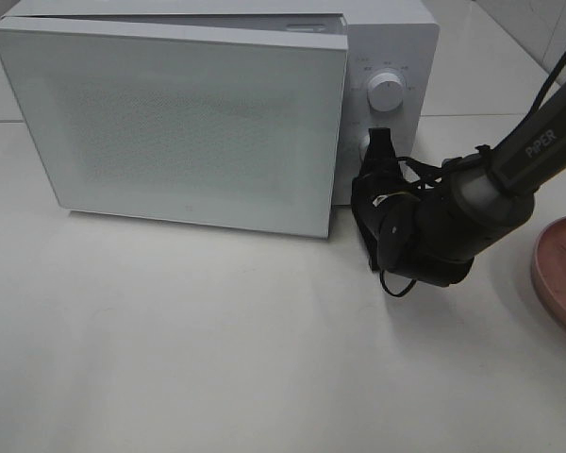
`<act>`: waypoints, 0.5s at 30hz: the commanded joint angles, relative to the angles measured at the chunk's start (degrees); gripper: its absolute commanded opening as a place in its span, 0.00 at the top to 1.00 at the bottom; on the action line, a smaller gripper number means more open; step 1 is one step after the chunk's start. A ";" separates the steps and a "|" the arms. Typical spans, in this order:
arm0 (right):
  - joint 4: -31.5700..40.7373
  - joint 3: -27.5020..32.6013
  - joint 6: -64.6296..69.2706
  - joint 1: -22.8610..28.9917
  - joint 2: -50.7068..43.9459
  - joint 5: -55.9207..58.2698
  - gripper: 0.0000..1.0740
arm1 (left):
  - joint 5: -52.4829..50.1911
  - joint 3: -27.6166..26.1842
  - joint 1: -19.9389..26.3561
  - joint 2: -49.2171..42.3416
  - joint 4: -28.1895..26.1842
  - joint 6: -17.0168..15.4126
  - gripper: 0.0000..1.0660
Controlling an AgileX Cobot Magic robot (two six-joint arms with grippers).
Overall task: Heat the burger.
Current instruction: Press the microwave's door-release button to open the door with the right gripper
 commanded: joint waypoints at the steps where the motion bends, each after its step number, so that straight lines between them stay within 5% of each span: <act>1: -4.30 -5.67 -0.69 -1.83 -0.34 -14.21 1.00 | -0.29 0.11 0.29 -0.80 -0.23 0.00 0.08; 15: -3.50 -4.64 -0.63 -1.66 -1.15 -9.22 1.00 | -0.29 0.11 0.29 -0.80 -0.23 0.00 0.08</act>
